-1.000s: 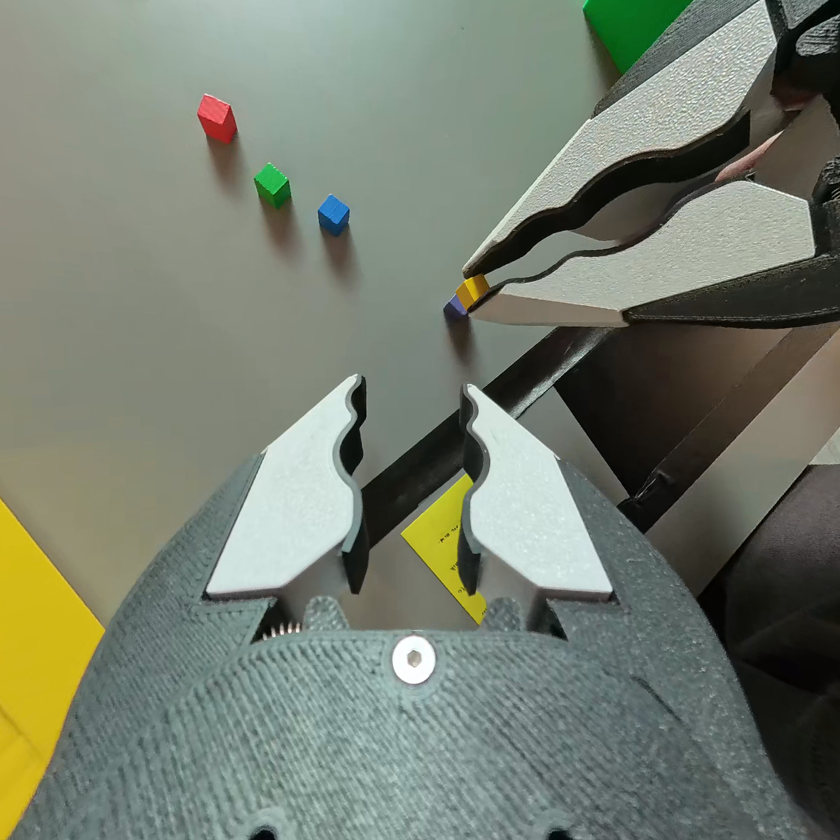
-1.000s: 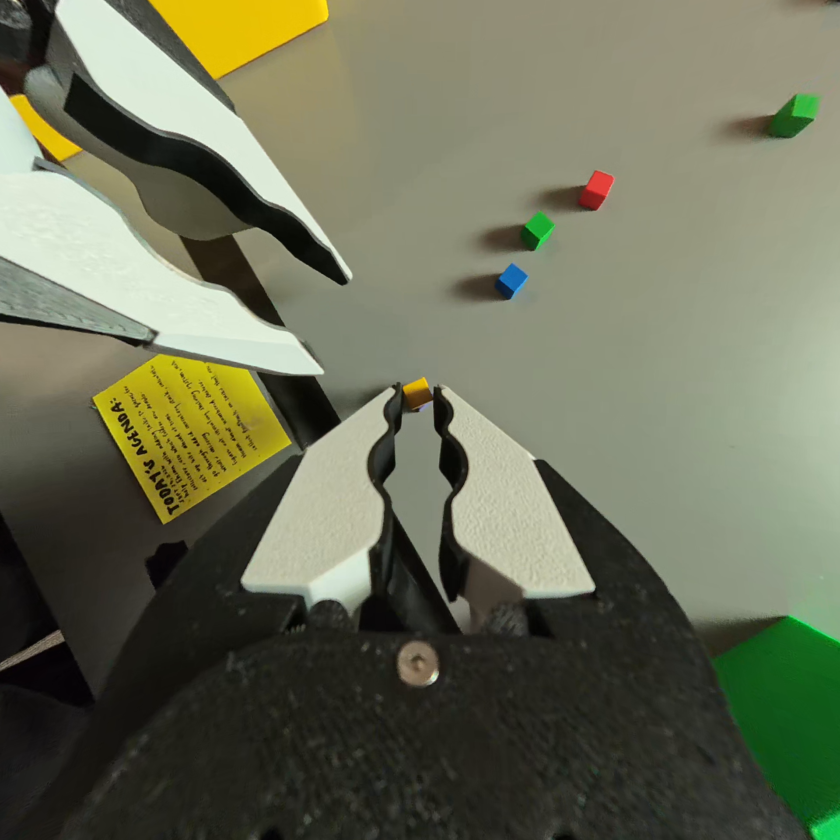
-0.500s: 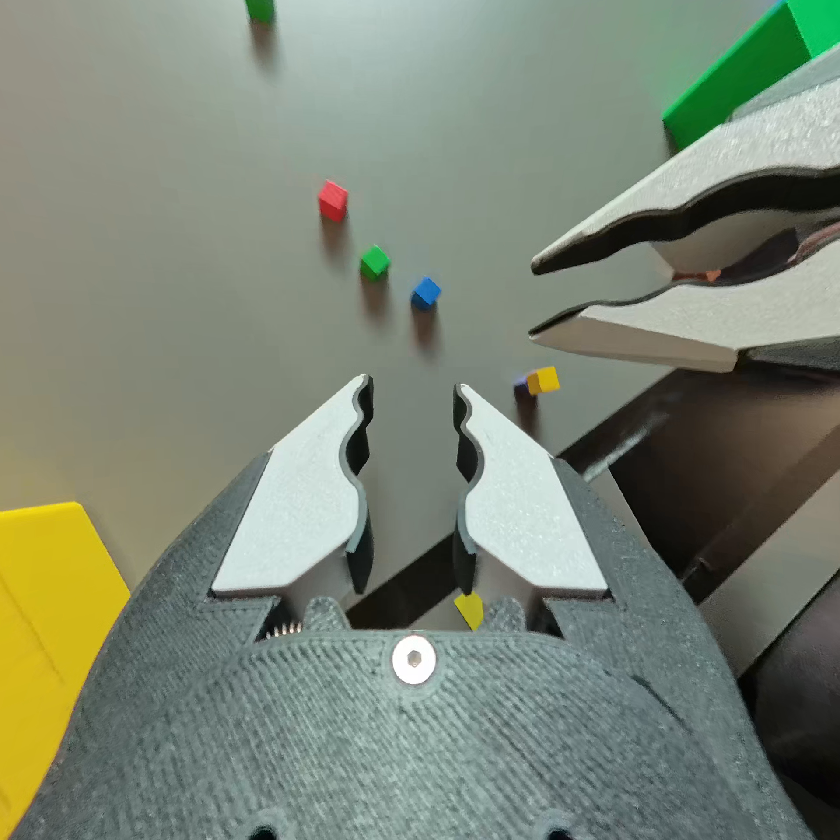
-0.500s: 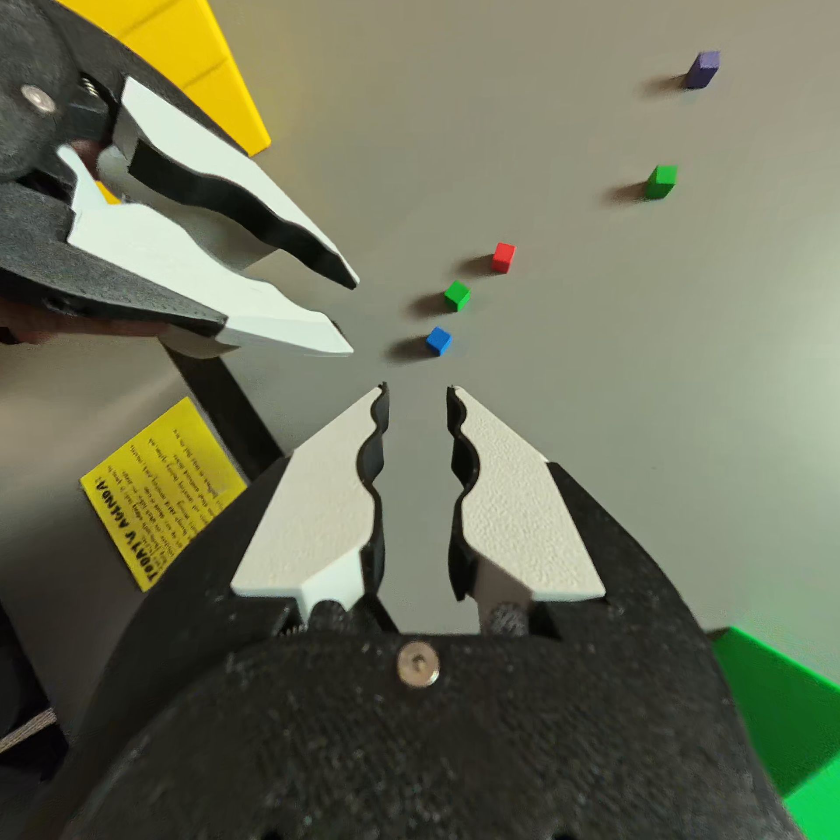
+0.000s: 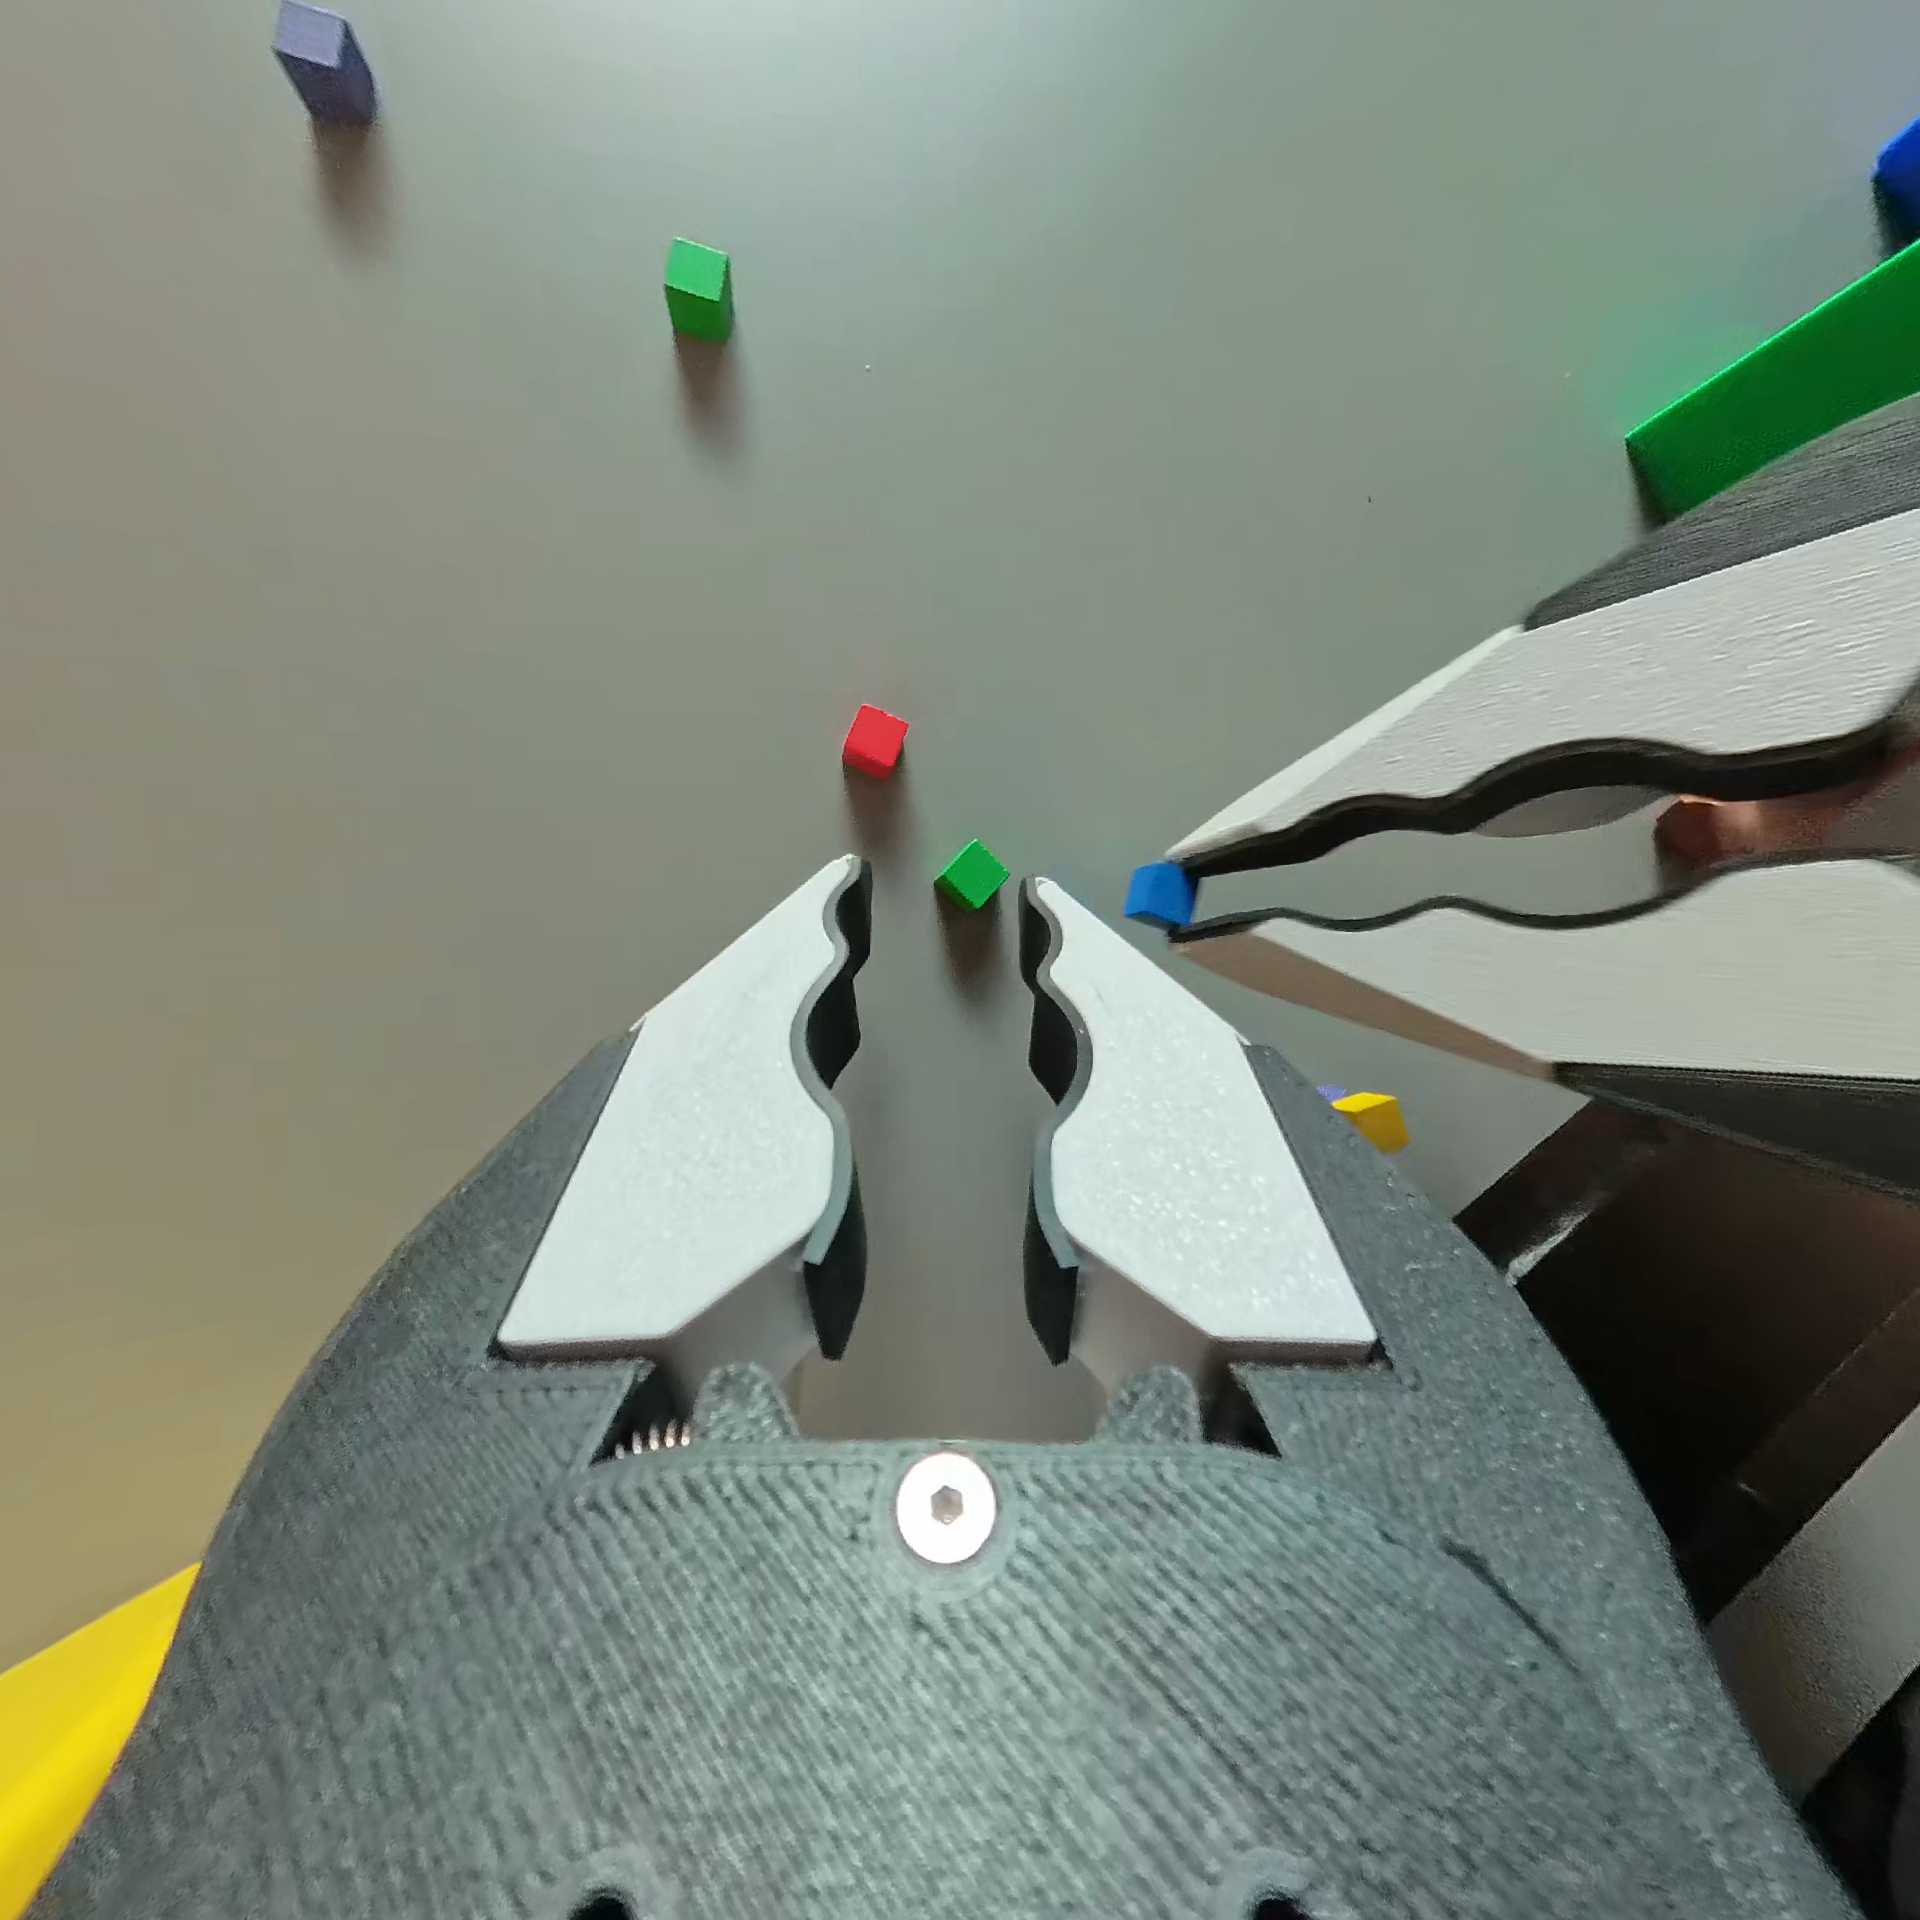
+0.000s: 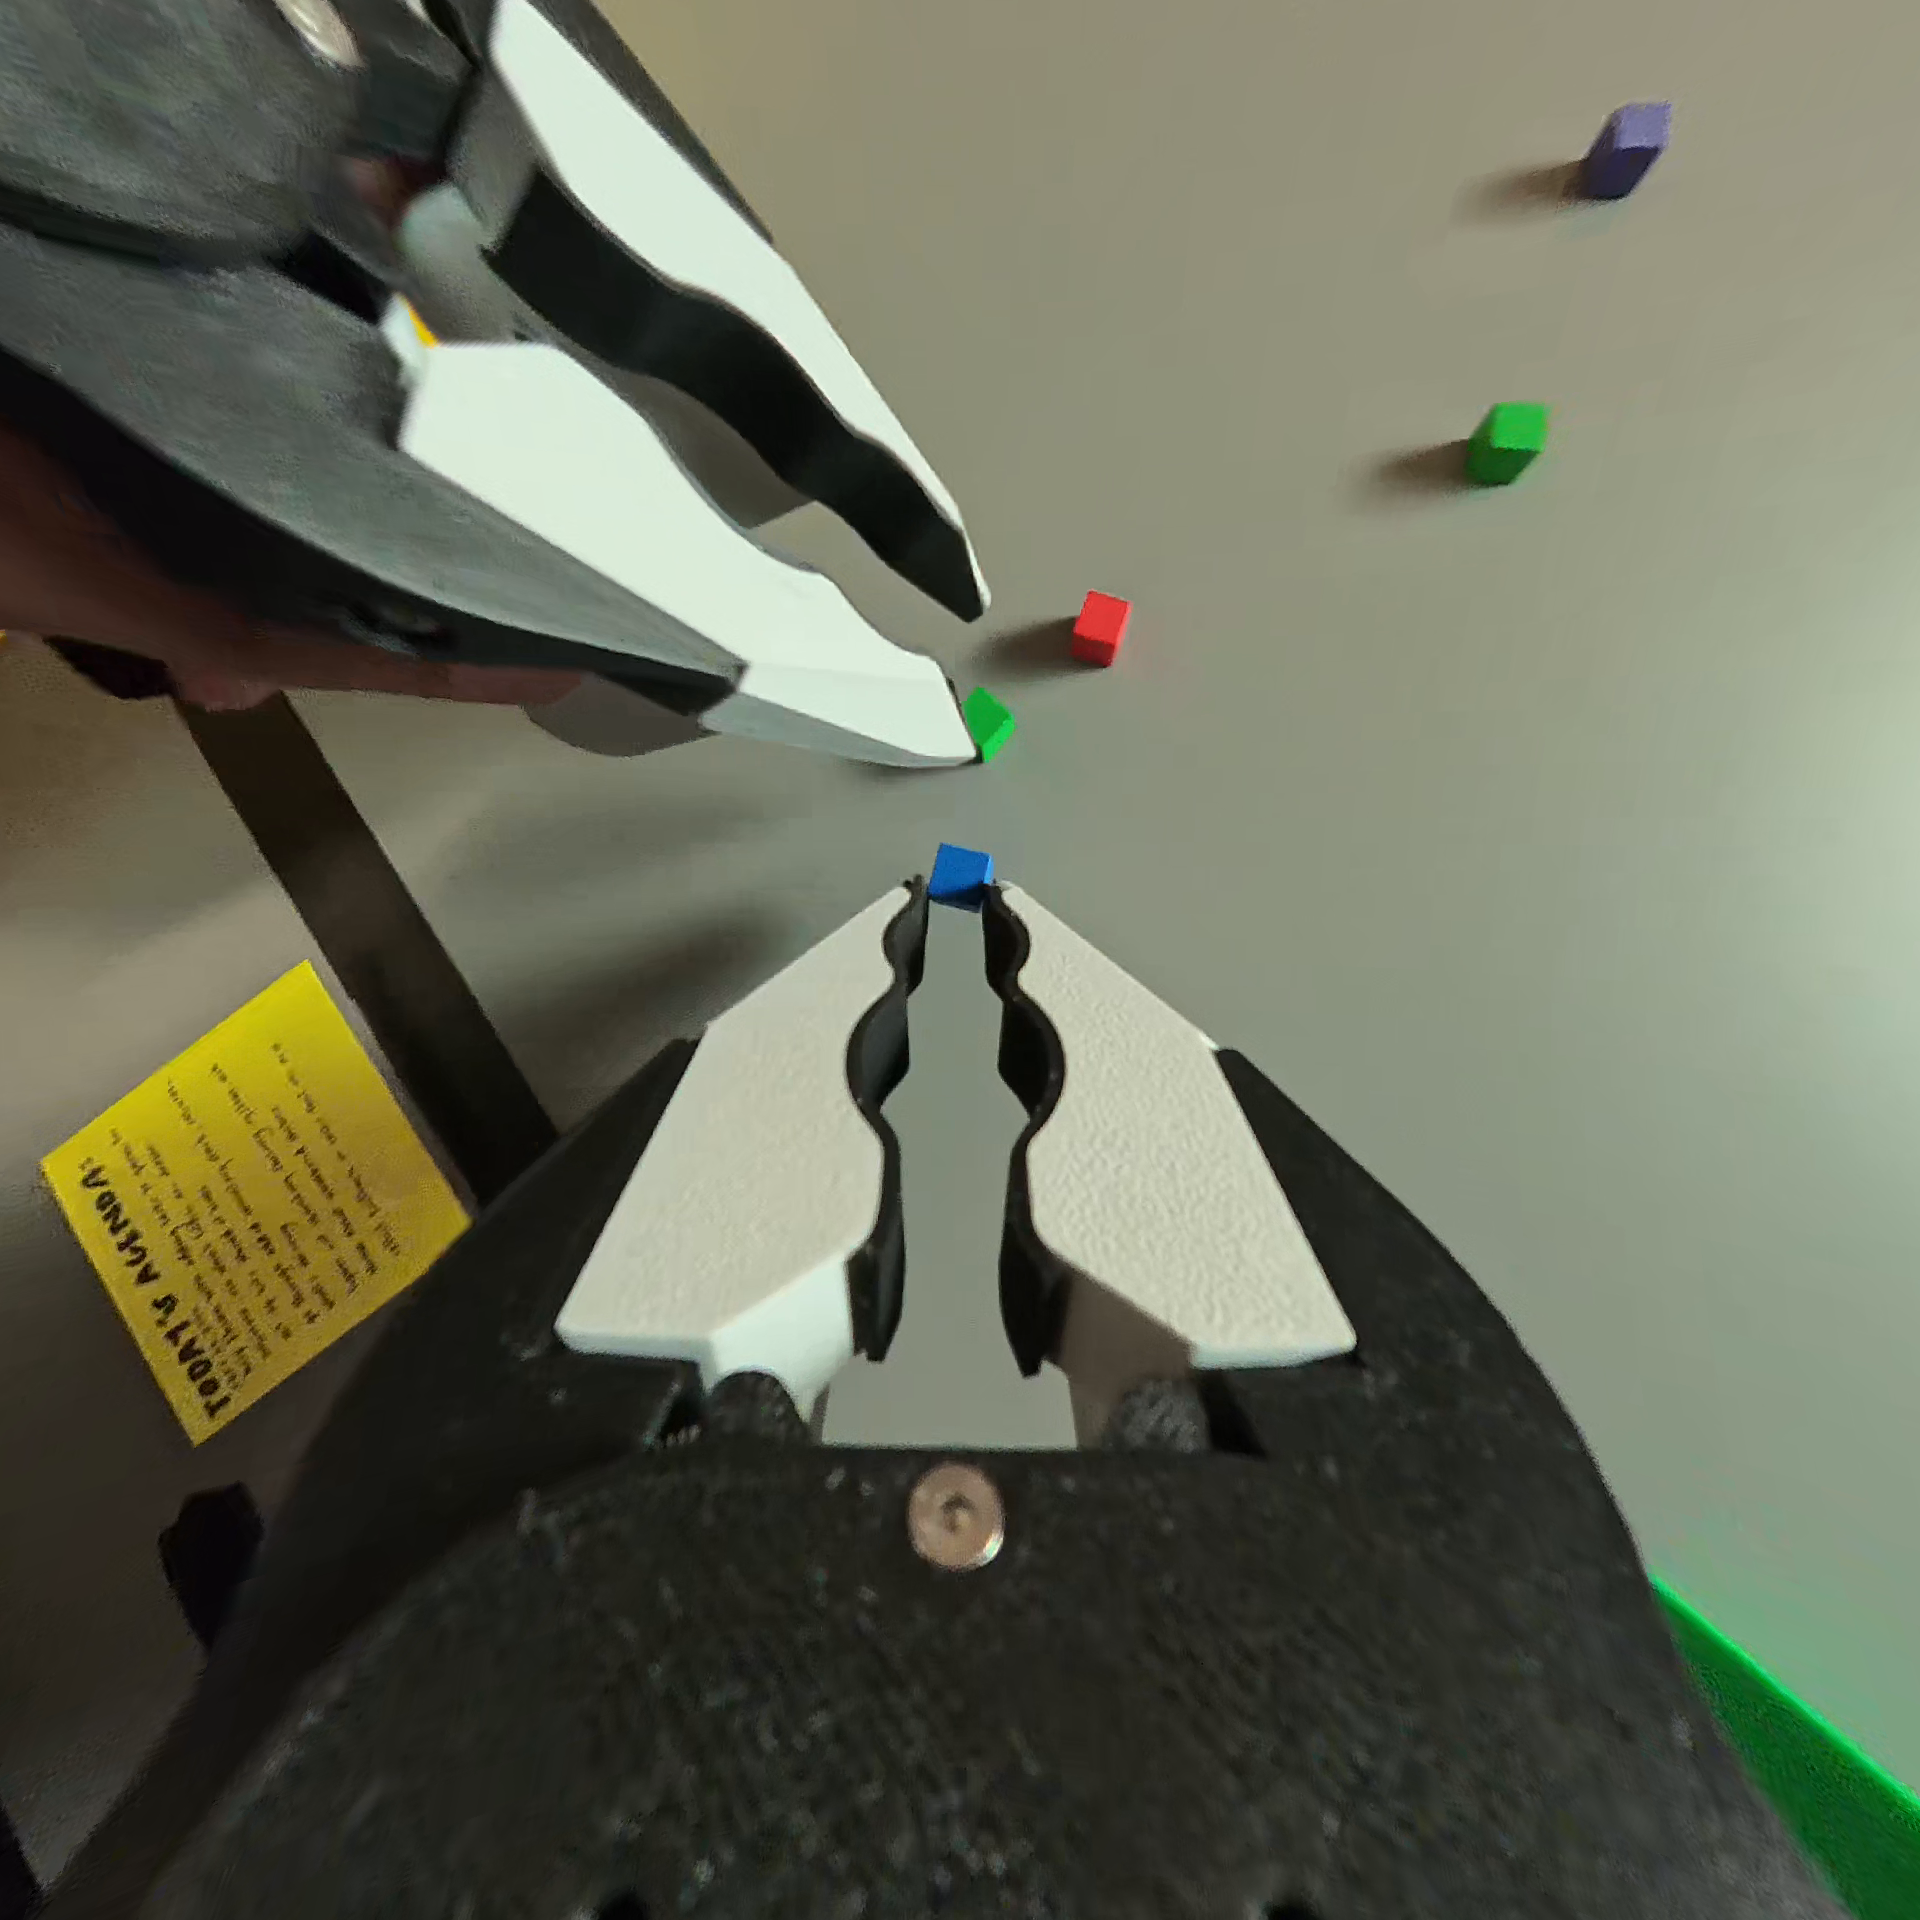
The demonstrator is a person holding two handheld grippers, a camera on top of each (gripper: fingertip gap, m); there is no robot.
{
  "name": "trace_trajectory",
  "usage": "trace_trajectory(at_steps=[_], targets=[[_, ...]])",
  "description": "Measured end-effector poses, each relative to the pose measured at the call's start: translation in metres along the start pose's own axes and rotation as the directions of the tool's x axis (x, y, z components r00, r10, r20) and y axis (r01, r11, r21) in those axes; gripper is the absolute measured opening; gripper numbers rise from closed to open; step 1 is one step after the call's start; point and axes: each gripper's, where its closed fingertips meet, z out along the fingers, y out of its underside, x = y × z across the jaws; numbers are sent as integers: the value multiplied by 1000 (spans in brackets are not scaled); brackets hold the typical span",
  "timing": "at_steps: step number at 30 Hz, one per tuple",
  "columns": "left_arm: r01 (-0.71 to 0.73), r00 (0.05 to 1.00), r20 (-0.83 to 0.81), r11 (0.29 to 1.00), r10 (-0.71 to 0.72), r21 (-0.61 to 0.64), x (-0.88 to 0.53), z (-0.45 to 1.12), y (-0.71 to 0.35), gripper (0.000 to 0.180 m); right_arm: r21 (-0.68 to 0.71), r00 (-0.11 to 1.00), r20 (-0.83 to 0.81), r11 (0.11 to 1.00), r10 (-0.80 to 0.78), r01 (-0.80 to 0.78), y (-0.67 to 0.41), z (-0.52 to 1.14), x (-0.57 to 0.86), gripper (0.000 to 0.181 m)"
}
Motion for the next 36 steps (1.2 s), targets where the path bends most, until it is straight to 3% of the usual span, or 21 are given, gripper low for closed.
trace_trajectory(at_steps=[5, 17, 25, 30, 36], targets=[[-46, 999, 6, 998, 46, -41, 4, 14, 6, 9, 50, 999, -31, 998, 33, -31, 7, -45, 0, 9], [-164, 981, -105, 986, 164, 1, 55, -32, 22, 8, -10, 998, 31, 999, -53, 54, 31, -40, -46, 9], [-166, 971, -173, 986, 164, 3, 77, -42, 33, 8, -37, 999, 23, 998, -43, 44, 38, -32, -45, 9], [-174, 967, -188, 985, 173, 15, 82, -41, 27, 8, -32, 999, 15, 998, -52, 53, 41, -34, -44, 21], [-191, 957, -223, 982, 187, 7, 94, -37, 28, 8, -38, 1000, -7, 999, -16, 16, 54, -47, -40, 23]])
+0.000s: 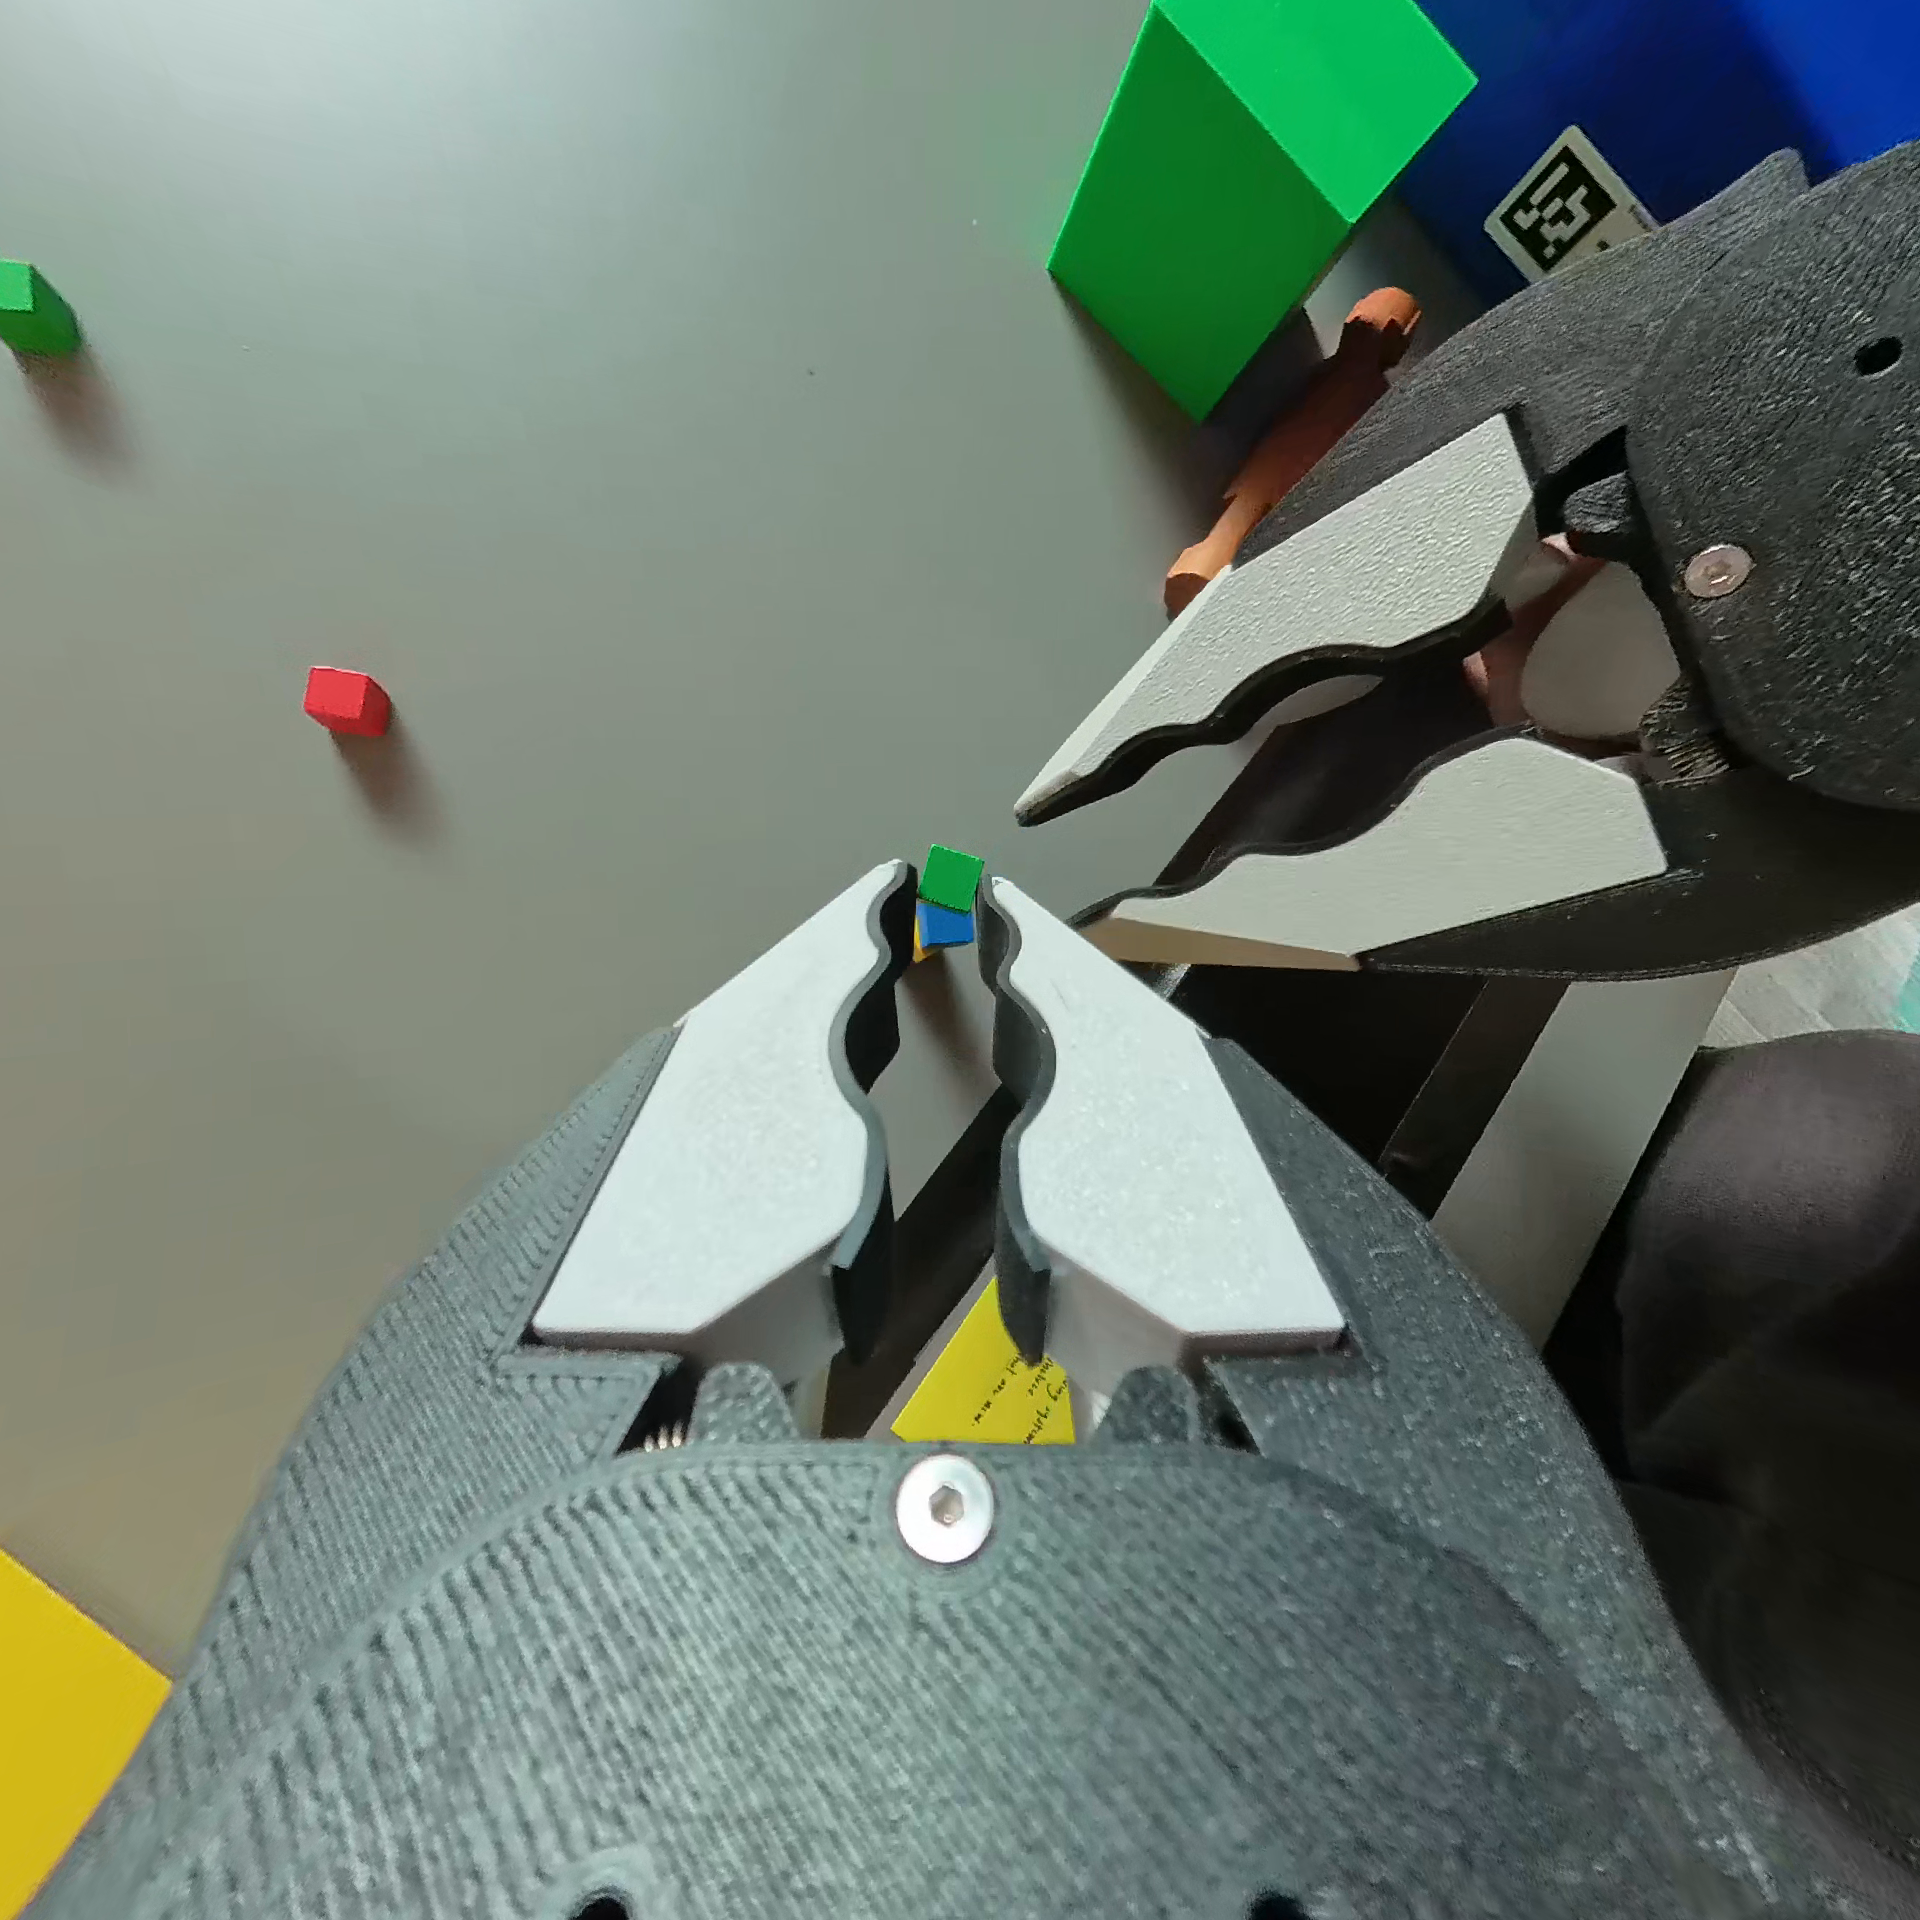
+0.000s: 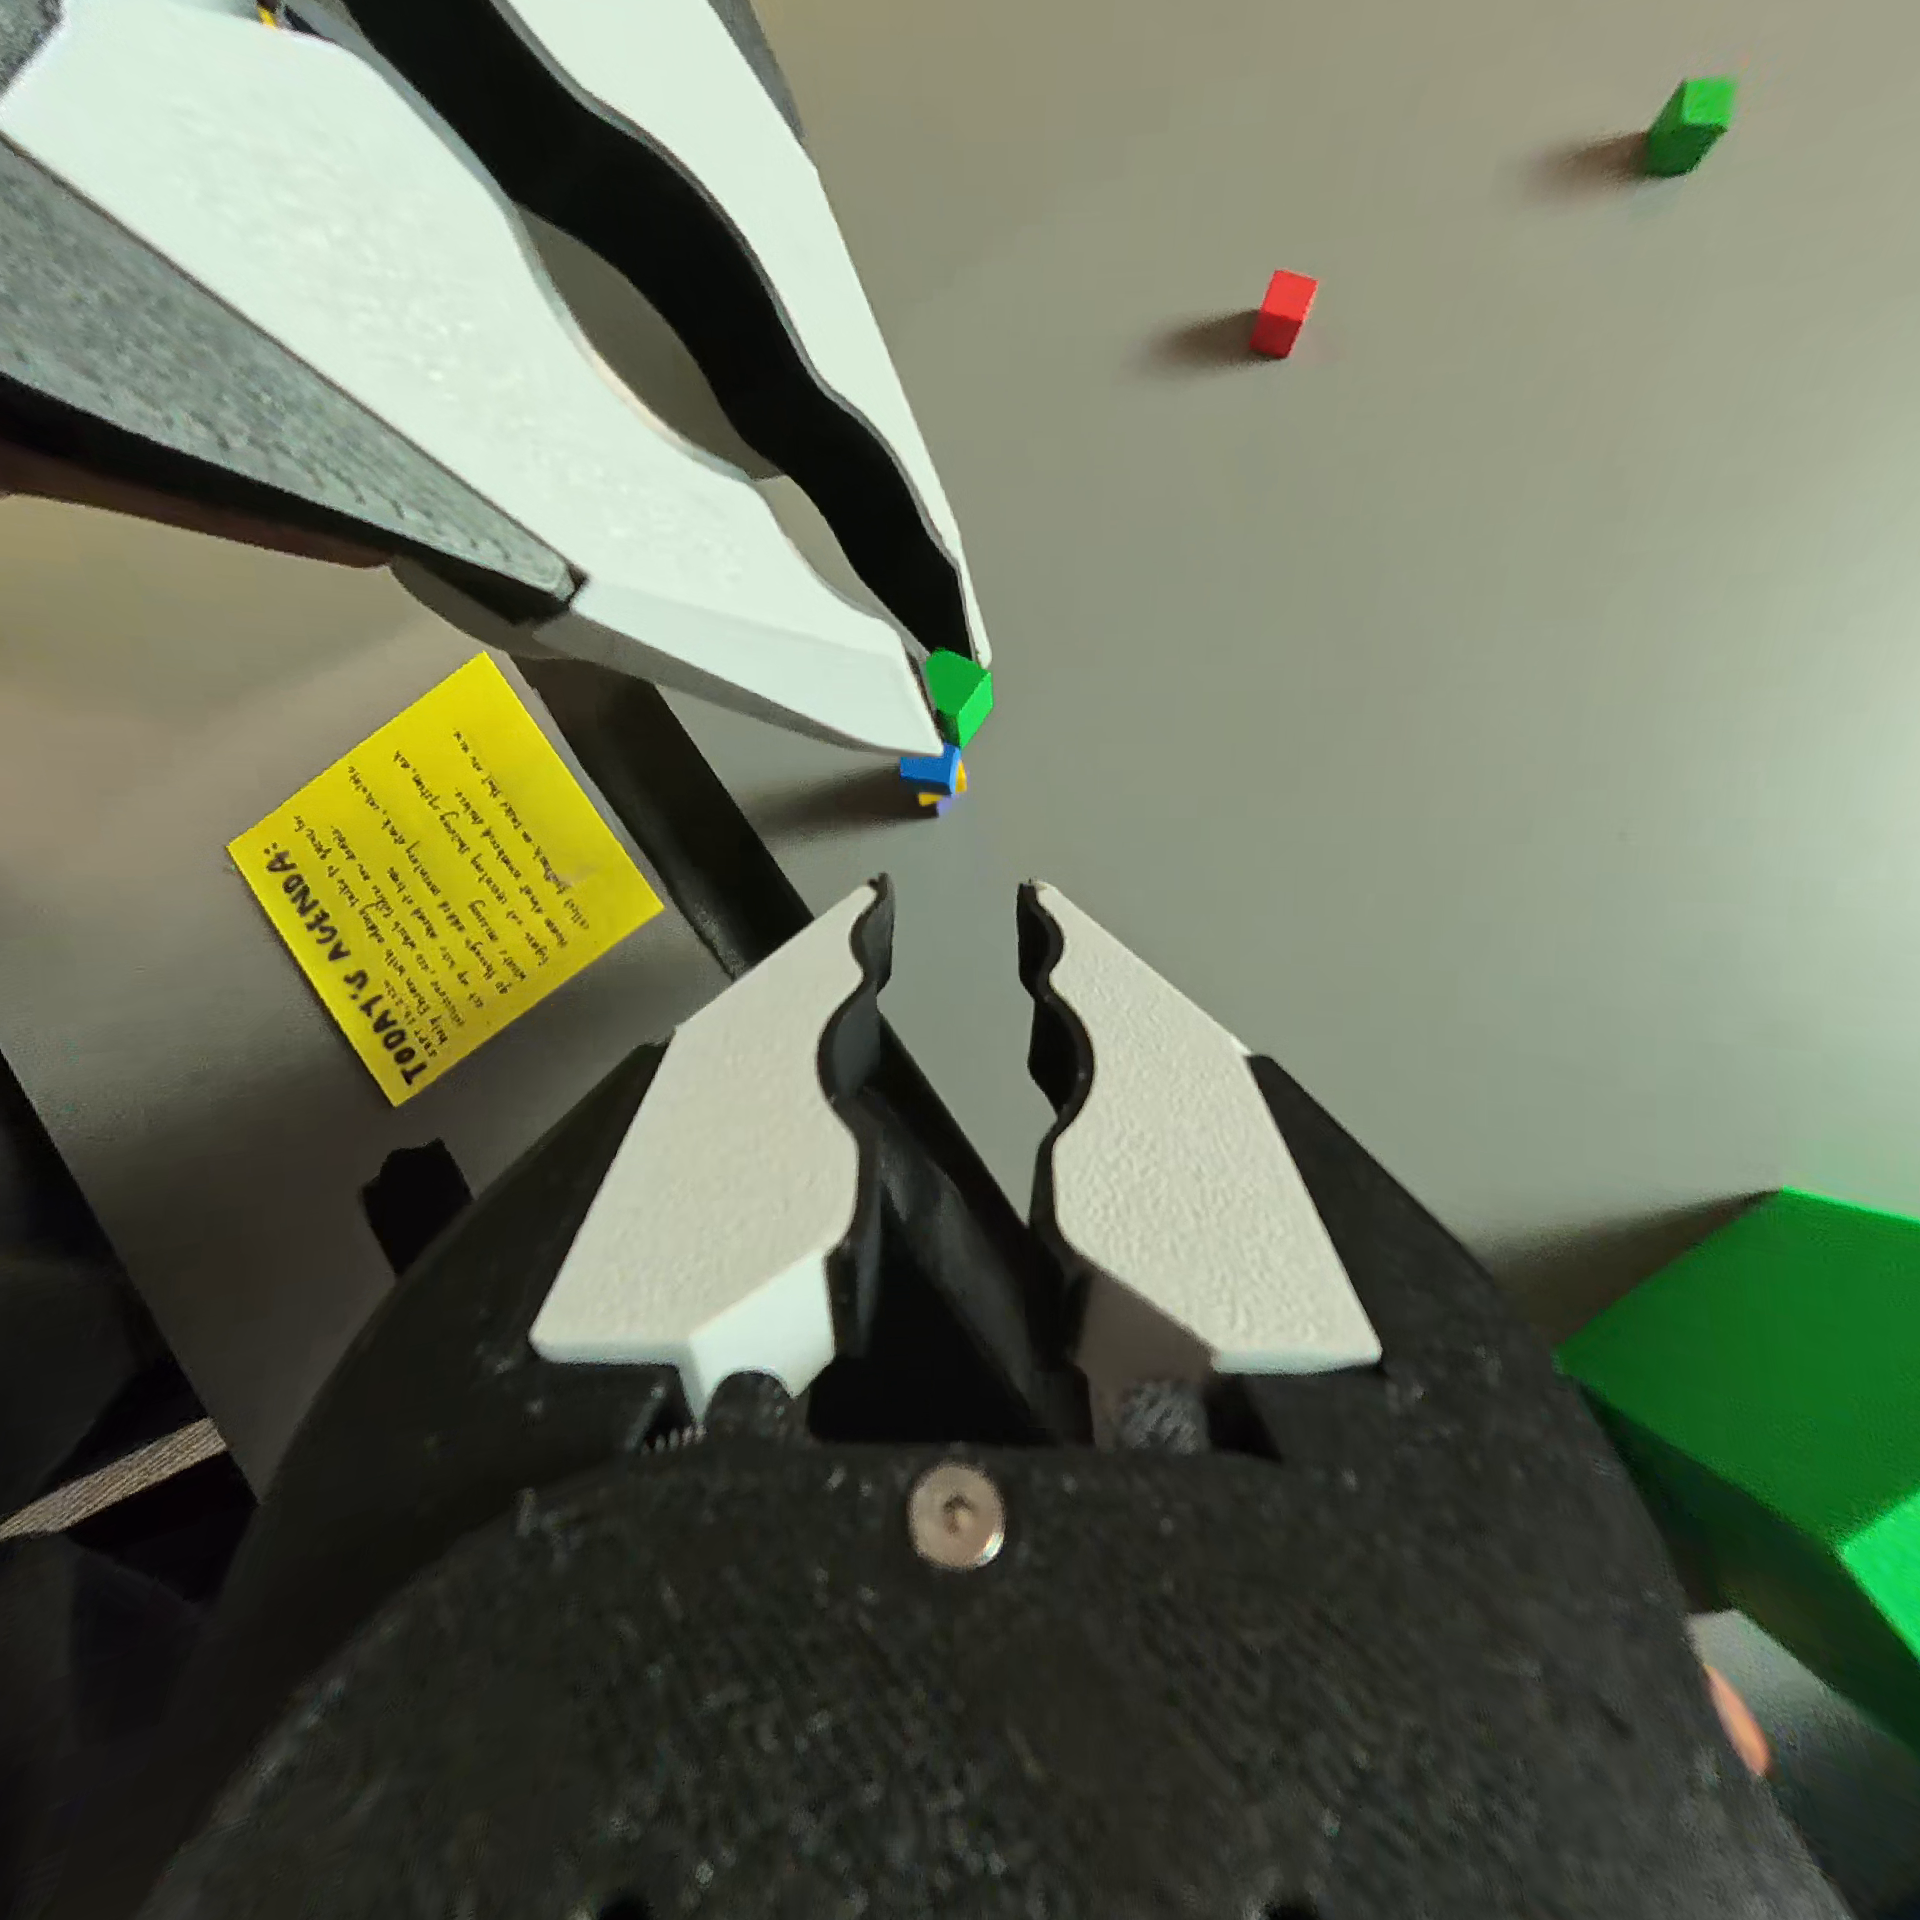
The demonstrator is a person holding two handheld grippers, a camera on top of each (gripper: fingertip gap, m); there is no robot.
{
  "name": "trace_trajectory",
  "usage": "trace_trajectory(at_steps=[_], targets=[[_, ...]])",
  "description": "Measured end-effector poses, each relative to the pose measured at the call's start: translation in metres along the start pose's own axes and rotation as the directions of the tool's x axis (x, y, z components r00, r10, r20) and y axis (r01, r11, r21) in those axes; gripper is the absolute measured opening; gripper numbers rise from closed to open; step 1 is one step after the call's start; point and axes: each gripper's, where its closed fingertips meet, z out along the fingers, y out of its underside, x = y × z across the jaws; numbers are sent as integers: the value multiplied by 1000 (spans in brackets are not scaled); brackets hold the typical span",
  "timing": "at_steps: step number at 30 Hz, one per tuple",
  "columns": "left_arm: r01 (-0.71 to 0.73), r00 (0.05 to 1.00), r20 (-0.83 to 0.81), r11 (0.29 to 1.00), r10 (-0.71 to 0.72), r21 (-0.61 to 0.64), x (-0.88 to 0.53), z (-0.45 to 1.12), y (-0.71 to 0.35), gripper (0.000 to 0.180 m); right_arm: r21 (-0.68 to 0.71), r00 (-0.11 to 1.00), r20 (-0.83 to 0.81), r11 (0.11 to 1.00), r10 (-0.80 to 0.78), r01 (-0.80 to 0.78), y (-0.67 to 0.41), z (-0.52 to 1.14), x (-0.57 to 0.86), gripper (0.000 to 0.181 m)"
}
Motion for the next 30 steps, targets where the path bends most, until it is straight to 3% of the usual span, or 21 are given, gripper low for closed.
trace_trajectory(at_steps=[30], targets=[[-38, 998, 41, 997, 41, -66, -2, 10, 17, 10, 9, 993, -39, 994, 107, -107, 20, -13, 0, 18]])
